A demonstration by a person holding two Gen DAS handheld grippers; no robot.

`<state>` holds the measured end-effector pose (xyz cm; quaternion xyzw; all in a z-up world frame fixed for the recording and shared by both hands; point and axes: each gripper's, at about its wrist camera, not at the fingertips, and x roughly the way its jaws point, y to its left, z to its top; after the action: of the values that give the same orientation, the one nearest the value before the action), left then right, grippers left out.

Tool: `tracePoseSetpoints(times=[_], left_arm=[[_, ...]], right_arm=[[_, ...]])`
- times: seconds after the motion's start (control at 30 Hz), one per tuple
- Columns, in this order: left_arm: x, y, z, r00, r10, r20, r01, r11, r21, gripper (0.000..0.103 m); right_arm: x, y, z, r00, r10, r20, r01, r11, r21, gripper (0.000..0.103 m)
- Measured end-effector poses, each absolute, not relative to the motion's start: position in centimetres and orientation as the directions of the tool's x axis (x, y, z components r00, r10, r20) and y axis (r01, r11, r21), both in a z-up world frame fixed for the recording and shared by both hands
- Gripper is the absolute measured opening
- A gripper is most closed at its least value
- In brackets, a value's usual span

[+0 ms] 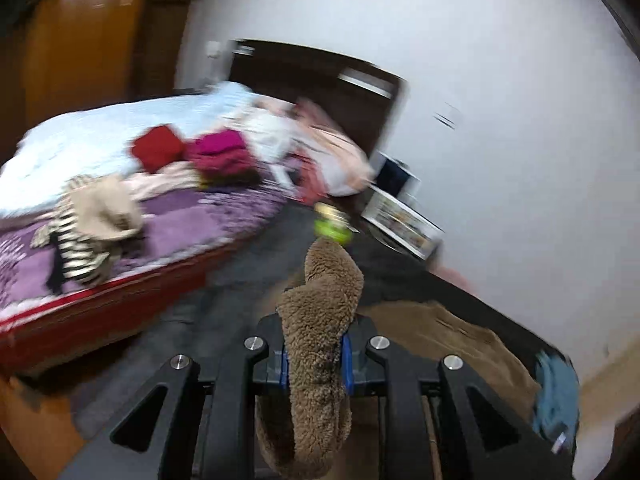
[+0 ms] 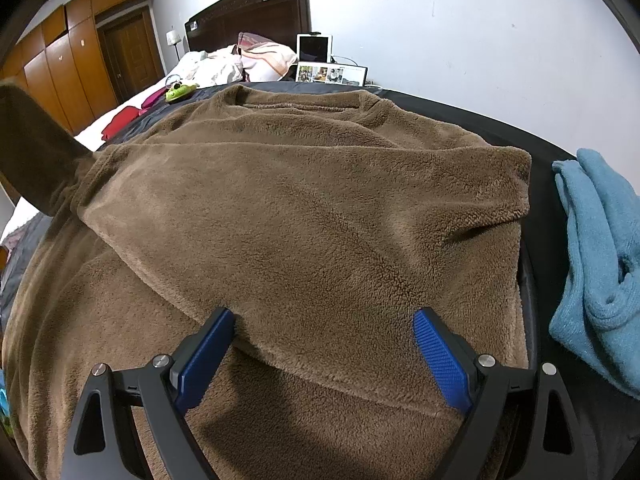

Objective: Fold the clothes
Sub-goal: 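Lift the held side and fold it over the body toward the right gripper, then open the left gripper and smooth the folded sweatshirt with both grippers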

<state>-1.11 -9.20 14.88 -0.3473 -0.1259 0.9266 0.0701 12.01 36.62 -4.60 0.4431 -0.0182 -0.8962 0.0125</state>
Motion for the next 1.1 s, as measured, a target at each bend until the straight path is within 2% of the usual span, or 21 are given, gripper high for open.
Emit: tracePoseSetpoints(times=[0.2,0.4,0.7,0.77,0.83,1.1], left_arm=[[-2.7,5.0,13.8,-0.640,0.401,-0.656,-0.303,-0.915,-0.265,0.021],[-2.4,15.8,11.0,-0.503,0.524,-0.687,-0.467,-0.834,-0.294,0.021],[-1.4,26.8,5.3,-0.301,0.561,-0.771,-0.594,-0.743,-0.309,0.022],[-1.6,28.6,3.9,-0.249,0.534,-0.808,-0.610,-0.735,-0.298,0.034],[-1.9,29.3,2.9,-0.214,0.514,-0.830,-0.612,-0.733,-0.296,0.058],[-2.2,24.1,4.6,-0.313,0.526,-0.791,-0.593,-0.759,-0.270,0.073]], right_arm=[[12.2,37.0,-4.6,-0.614,-0.062,-0.787,0.005,-0.997,0.074,0.093],[12.5,37.9,-4.5,-0.627,-0.111,-0.771,0.003,-0.990,0.141,0.093],[12.7,37.8,-4.3,-0.636,-0.108,-0.764,-0.003,-0.990,0.142,0.093],[12.7,37.9,-4.3,-0.636,-0.112,-0.763,-0.003,-0.989,0.148,0.093],[12.7,37.9,-4.3,-0.636,-0.113,-0.763,-0.003,-0.989,0.149,0.093],[13.0,38.2,-4.1,-0.649,-0.119,-0.752,-0.011,-0.986,0.165,0.093]])
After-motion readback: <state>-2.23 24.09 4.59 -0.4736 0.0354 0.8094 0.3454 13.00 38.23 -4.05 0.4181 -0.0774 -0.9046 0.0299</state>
